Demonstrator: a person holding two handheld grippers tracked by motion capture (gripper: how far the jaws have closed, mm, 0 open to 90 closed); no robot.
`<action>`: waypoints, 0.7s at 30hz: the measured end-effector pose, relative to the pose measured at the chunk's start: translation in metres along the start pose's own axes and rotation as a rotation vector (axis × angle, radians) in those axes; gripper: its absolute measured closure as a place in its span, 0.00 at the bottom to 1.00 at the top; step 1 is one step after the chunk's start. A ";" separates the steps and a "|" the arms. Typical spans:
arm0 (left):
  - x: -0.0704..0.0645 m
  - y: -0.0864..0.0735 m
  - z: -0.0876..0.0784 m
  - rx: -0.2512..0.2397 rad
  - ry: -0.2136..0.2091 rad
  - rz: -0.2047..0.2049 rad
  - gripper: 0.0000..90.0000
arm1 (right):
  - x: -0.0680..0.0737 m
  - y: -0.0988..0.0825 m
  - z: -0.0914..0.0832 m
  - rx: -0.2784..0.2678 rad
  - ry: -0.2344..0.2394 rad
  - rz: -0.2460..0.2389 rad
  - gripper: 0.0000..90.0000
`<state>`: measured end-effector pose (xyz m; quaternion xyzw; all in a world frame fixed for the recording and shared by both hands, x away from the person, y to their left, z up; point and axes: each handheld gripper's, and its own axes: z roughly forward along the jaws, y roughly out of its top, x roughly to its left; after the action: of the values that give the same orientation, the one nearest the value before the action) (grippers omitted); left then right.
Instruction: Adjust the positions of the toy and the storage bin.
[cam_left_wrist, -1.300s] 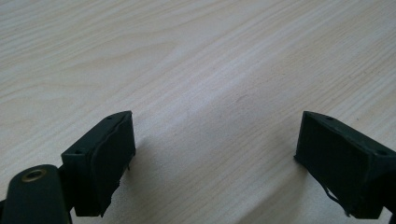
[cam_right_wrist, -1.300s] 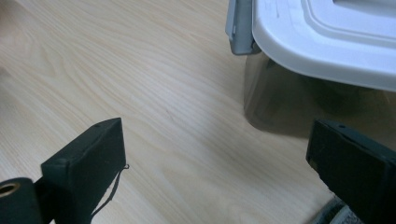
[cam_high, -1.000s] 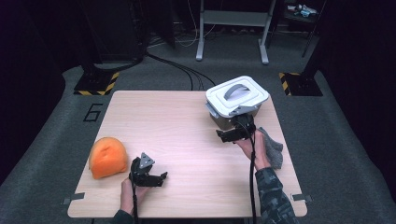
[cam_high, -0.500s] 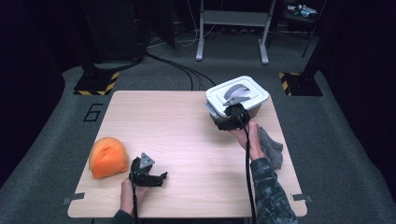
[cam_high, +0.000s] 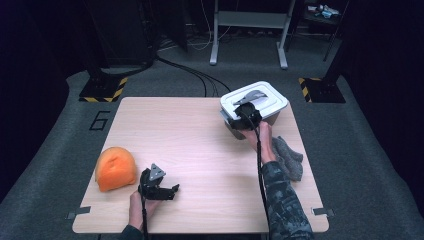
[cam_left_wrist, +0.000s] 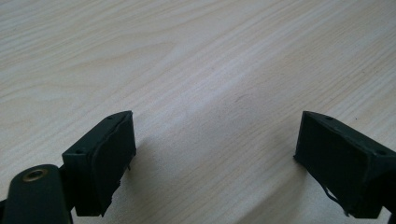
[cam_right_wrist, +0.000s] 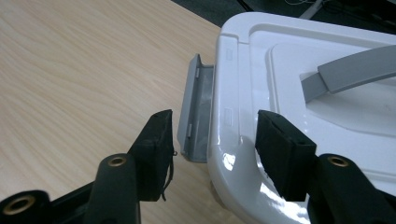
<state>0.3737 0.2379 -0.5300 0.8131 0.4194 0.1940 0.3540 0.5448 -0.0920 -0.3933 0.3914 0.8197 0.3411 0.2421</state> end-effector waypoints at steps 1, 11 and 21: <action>0.000 0.000 0.000 0.000 0.000 -0.001 0.13 | 0.000 0.002 0.002 0.001 -0.005 0.006 0.53; 0.000 0.000 0.000 0.000 0.001 -0.001 0.13 | 0.000 0.005 0.012 0.017 -0.052 0.006 0.70; 0.000 0.000 0.000 0.003 0.001 -0.002 0.13 | -0.002 0.003 0.011 0.019 -0.034 -0.007 0.72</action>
<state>0.3735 0.2378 -0.5299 0.8131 0.4207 0.1934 0.3529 0.5545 -0.0880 -0.3976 0.3964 0.8200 0.3258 0.2537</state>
